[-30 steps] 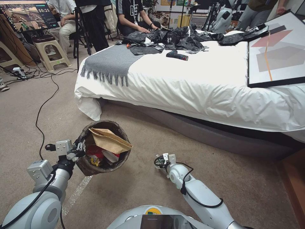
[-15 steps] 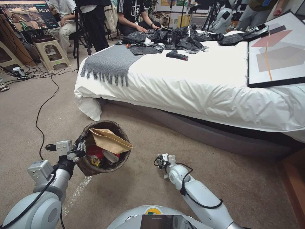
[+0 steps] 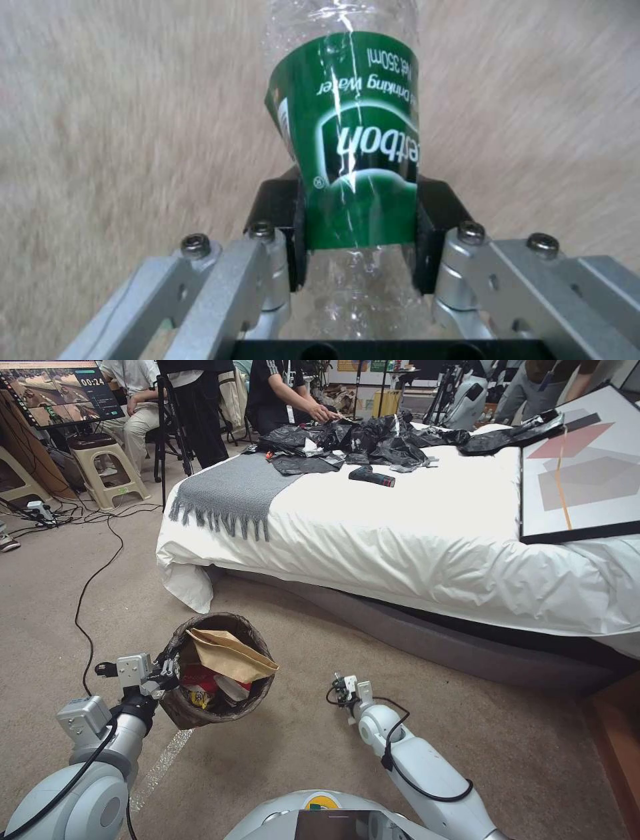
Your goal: Pick up the trash bin, then pick up the garbage from the floor and place it into the trash bin.
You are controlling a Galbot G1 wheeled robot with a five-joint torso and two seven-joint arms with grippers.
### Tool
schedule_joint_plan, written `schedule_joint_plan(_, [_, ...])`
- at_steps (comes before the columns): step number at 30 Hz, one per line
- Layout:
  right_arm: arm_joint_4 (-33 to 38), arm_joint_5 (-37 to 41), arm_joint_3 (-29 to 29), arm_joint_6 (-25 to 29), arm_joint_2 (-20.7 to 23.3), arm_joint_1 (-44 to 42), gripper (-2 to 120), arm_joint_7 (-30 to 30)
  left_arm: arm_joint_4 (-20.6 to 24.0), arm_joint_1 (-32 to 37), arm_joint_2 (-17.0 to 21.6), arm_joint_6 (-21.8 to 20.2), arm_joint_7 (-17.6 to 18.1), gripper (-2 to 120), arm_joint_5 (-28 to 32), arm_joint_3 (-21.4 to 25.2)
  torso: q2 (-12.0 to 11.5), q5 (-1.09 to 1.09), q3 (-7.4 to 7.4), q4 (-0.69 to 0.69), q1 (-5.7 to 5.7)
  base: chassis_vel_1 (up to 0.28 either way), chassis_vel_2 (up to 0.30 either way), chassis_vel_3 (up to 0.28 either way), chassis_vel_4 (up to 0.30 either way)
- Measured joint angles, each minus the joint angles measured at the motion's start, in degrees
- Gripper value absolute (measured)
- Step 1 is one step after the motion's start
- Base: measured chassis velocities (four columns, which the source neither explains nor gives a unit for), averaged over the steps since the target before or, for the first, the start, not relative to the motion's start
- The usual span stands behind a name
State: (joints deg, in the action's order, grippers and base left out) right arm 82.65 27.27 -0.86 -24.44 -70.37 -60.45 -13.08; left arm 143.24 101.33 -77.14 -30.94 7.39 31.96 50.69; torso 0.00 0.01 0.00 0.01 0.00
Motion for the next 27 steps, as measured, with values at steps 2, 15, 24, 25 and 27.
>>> schedule_joint_plan(2, [3.61,-0.53,0.94,0.3,1.29,-0.91,27,0.17,0.0,0.01,0.02,0.0,0.0,8,0.02,0.0,0.0,-0.01,0.0,-0.02,0.0,0.0,0.0,0.0,0.0])
schedule_joint_plan(15, [33.99,8.99,8.03,-2.45,13.22,-2.85,27,-1.88,0.0,0.18,0.21,-0.31,0.22,8,0.51,-0.51,0.0,-0.02,0.0,-0.01,0.0,0.0,0.0,0.0,0.0])
schedule_joint_plan(24, [47.1,20.53,7.29,-5.14,16.91,2.97,27,-2.67,0.0,0.23,-0.01,-0.59,1.29,8,0.72,-1.13,0.0,-0.01,-0.01,0.0,0.0,0.0,0.0,0.0,0.0])
schedule_joint_plan(25, [47.62,21.75,6.69,-5.42,17.02,4.13,27,-2.57,0.0,0.18,-0.04,-0.62,1.53,8,0.73,-1.2,0.0,-0.01,0.0,-0.01,0.0,0.0,0.0,0.0,0.0])
schedule_joint_plan(27, [48.06,23.1,5.99,-5.69,17.05,5.4,27,-2.41,0.0,0.17,-0.09,-0.66,1.68,8,0.76,-1.26,0.0,-0.01,0.0,-0.01,0.0,0.0,0.0,0.0,0.0])
